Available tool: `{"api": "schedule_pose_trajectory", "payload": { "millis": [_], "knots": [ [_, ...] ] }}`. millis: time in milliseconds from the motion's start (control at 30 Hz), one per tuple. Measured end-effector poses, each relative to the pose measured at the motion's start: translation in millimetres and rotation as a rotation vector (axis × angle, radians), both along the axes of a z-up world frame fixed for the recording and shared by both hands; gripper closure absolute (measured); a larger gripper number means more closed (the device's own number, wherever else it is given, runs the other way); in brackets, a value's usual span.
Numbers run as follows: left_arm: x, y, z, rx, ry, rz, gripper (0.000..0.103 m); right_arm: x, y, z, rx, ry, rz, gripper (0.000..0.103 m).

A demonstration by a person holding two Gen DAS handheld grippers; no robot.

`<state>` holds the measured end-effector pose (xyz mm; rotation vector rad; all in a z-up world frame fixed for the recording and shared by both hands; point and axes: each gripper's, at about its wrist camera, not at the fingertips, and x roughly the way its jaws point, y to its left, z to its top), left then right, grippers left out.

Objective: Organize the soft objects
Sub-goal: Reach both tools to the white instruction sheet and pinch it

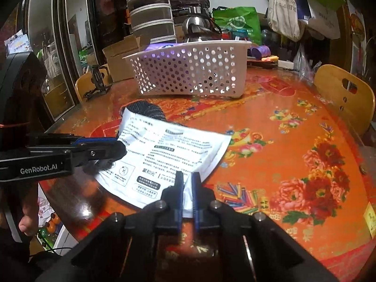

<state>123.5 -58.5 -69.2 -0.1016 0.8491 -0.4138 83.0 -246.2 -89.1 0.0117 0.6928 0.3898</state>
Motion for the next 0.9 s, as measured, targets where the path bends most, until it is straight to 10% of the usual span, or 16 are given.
{"api": "schedule_pose_trajectory", "payload": {
  "millis": [467,700,900],
  "knots": [
    [-7.7,0.9,-8.5,0.012,0.003,-0.002,0.094,-5.1,-1.6,-6.0,0.007,0.014,-0.02,0.098],
    [-3.3,4.5,-16.1,0.028,0.016,0.019,0.074,-1.1,-4.2,-8.7,0.006,0.035,-0.048,0.081],
    [3.5,-0.5,-16.8,0.027,0.021,0.0,0.043,8.2,-9.4,-11.0,0.011,0.044,-0.066,0.048]
  ]
}}
